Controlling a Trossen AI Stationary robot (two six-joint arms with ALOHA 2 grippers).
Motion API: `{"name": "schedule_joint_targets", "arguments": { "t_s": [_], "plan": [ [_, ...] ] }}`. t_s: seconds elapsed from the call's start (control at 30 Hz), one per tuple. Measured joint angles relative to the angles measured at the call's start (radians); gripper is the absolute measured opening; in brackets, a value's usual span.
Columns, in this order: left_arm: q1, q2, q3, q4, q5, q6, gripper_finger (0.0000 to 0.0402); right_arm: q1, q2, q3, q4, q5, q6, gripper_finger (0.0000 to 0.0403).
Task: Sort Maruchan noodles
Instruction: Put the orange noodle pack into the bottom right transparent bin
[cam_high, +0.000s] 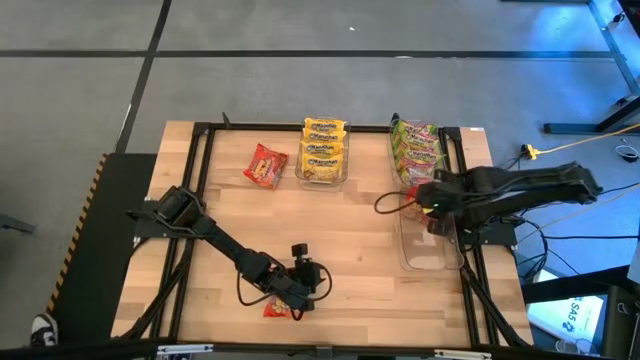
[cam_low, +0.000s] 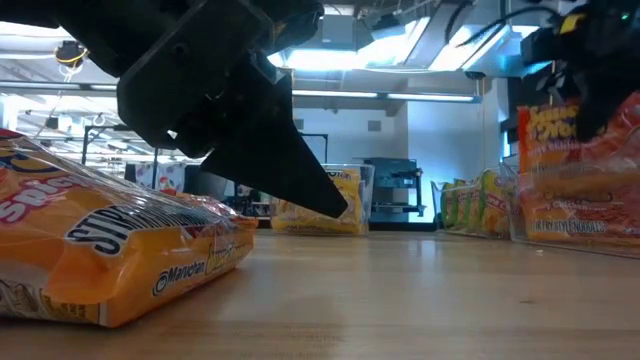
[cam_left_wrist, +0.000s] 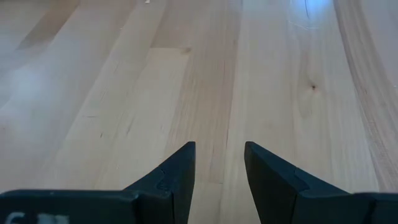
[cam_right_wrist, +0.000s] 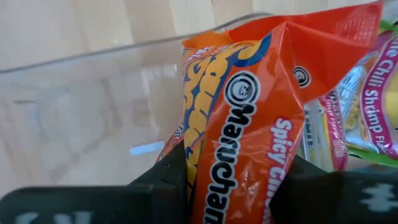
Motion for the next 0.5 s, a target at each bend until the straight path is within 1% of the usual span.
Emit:
{"name": "schedule_joint_targets", "arguments": {
  "t_s": [0.23,0.37,0.5],
  "plan": [
    [-0.001,-0.001,0.000,0.000,0.000,0.000,0.0134,0.000,0.174,0.000,0.018,0.007,-0.007,0.0108],
    [-0.001,-0.001,0.000,0.000,0.000,-0.001,0.0134,0.000,0.226,0.000,0.068,-0.002,-0.018,0.0112],
    [-0.003,-0.001,0.001,0.000,0.000,-0.002,0.0134,0.001,0.235,-0.035,0.126,-0.027,-0.030,0.0119]
  ]
}}
